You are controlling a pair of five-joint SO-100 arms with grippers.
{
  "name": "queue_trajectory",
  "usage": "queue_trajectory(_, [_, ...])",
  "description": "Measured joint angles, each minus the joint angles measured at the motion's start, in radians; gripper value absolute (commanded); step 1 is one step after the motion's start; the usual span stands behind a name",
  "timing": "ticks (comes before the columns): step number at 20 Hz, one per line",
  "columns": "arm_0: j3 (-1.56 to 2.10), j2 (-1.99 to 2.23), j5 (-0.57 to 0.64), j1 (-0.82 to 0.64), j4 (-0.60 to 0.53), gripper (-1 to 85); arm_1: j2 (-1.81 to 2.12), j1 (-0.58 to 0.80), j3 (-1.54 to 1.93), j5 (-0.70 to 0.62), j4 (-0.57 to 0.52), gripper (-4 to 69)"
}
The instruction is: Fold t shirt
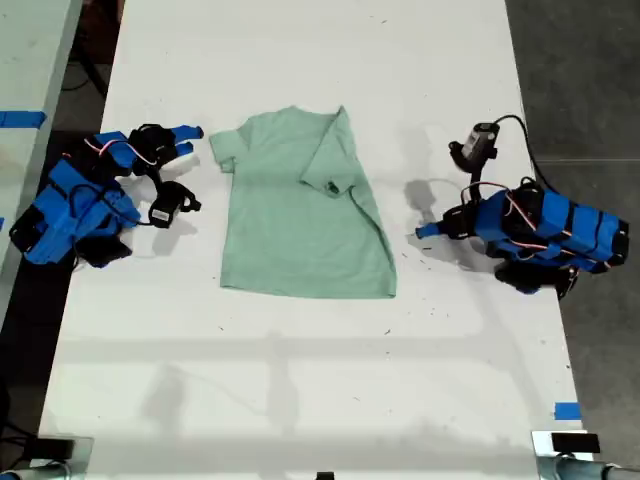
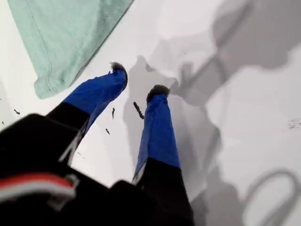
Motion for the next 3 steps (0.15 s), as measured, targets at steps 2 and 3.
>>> queue_trajectory(2, [0.000, 0.000, 0.000, 0.000, 0.000, 14.2, 0.000, -0.002, 0.000, -0.044, 0.000, 10.4])
queue_trajectory(3, [0.000, 0.000, 0.000, 0.000, 0.000, 14.2, 0.000, -0.005, 0.000, -0.049, 0.000, 10.1])
